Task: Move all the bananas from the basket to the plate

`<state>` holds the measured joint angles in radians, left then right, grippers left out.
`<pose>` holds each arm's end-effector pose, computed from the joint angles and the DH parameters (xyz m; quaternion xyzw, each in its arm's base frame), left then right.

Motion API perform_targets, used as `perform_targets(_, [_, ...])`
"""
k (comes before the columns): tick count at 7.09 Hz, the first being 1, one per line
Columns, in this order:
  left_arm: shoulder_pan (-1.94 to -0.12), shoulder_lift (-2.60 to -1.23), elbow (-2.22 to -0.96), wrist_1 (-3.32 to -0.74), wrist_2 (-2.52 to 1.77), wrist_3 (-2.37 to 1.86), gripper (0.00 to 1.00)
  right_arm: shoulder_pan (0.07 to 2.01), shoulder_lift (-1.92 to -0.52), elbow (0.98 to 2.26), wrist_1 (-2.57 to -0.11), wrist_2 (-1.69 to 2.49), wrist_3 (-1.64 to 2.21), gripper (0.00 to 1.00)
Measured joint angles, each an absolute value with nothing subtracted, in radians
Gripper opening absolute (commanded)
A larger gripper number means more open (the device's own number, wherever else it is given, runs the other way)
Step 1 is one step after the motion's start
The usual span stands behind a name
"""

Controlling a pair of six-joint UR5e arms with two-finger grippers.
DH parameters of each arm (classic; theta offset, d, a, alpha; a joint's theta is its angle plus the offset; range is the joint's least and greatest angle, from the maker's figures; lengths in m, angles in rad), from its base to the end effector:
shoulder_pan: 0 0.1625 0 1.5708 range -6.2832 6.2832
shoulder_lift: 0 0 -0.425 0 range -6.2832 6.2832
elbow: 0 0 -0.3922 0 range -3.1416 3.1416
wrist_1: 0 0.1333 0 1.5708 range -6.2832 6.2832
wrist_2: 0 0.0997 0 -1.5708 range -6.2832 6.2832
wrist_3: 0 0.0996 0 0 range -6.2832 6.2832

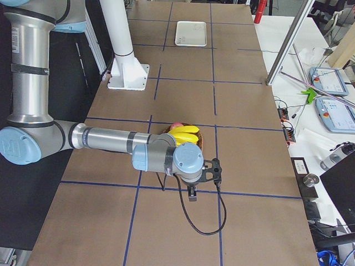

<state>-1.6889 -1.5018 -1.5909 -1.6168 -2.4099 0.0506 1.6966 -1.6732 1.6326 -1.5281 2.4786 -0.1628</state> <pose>-0.1132 -0.4517 0.6725 0.0330 0.4060 -0.0314 0.9127 0.1106 -0.4378 0.6623 0.0640 -0.4338 -0.0171 0.8986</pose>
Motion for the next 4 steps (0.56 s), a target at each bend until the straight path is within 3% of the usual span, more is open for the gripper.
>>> perform_targets(4, [-1.689, -1.502, -1.604, -1.616, -2.414, 0.049, 1.0, 1.695, -1.664, 1.674, -1.523, 2.472, -0.162, 1.0])
